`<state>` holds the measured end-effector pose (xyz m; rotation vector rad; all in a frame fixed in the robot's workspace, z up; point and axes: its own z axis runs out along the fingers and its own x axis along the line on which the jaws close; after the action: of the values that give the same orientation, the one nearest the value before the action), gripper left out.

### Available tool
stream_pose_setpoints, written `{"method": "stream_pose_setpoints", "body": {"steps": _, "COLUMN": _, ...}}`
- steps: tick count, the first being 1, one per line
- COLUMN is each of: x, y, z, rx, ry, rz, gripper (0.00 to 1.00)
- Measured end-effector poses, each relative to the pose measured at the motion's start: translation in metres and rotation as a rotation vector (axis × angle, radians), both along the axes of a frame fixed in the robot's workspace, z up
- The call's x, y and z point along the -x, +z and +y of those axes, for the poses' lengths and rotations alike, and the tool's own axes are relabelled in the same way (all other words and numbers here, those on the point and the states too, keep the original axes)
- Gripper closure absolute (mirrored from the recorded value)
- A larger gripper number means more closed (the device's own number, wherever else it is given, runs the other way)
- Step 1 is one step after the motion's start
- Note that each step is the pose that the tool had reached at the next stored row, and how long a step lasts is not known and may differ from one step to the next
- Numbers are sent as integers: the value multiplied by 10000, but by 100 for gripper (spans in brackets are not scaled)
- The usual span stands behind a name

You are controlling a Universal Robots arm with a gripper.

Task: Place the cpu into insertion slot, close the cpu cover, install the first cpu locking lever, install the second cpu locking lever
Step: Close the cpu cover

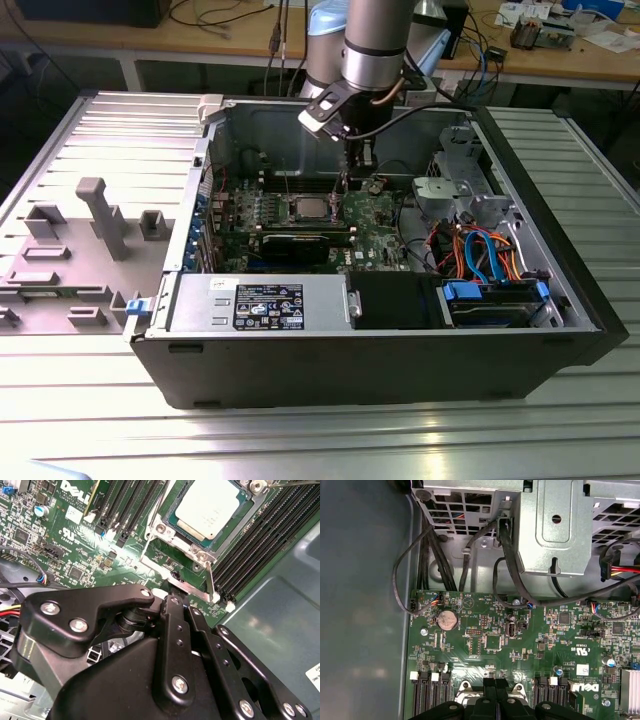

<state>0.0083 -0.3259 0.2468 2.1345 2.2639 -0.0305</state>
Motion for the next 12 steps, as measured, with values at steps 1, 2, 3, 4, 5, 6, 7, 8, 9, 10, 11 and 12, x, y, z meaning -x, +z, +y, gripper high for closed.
{"method": "stream_pose_setpoints", "body": {"steps": 1, "x": 2, "y": 0, "z": 0, "rx": 0, "ry": 0, "rz": 1, "gripper": 89}}
{"method": "stream_pose_setpoints", "body": {"steps": 2, "x": 6, "y": 0, "z": 0, "rx": 0, "ry": 0, "rz": 0, "gripper": 89}}
{"method": "stream_pose_setpoints", "body": {"steps": 3, "x": 10, "y": 0, "z": 0, "rx": -1, "ry": 1, "rz": 0, "gripper": 89}}
{"method": "stream_pose_setpoints", "body": {"steps": 4, "x": 10, "y": 0, "z": 0, "rx": -1, "ry": 2, "rz": 0, "gripper": 89}}
{"method": "stream_pose_setpoints", "body": {"steps": 5, "x": 11, "y": 0, "z": 0, "rx": -1, "ry": 2, "rz": 0, "gripper": 89}}
{"method": "stream_pose_setpoints", "body": {"steps": 6, "x": 14, "y": 0, "z": 0, "rx": 0, "ry": 1, "rz": 0, "gripper": 89}}
{"method": "stream_pose_setpoints", "body": {"steps": 7, "x": 16, "y": 0, "z": 0, "rx": 0, "ry": 0, "rz": 0, "gripper": 89}}
{"method": "stream_pose_setpoints", "body": {"steps": 8, "x": 21, "y": 0, "z": 0, "rx": 0, "ry": 1, "rz": 0, "gripper": 89}}
{"method": "stream_pose_setpoints", "body": {"steps": 9, "x": 23, "y": 0, "z": 0, "rx": 0, "ry": 1, "rz": 0, "gripper": 89}}
{"method": "stream_pose_setpoints", "body": {"steps": 10, "x": 25, "y": 0, "z": 0, "rx": 0, "ry": 0, "rz": 0, "gripper": 89}}
{"method": "stream_pose_setpoints", "body": {"steps": 11, "x": 26, "y": -1, "z": 0, "rx": 0, "ry": 1, "rz": 0, "gripper": 89}}
{"method": "stream_pose_setpoints", "body": {"steps": 12, "x": 28, "y": -1, "z": 0, "rx": 0, "ry": 1, "rz": 0, "gripper": 89}}
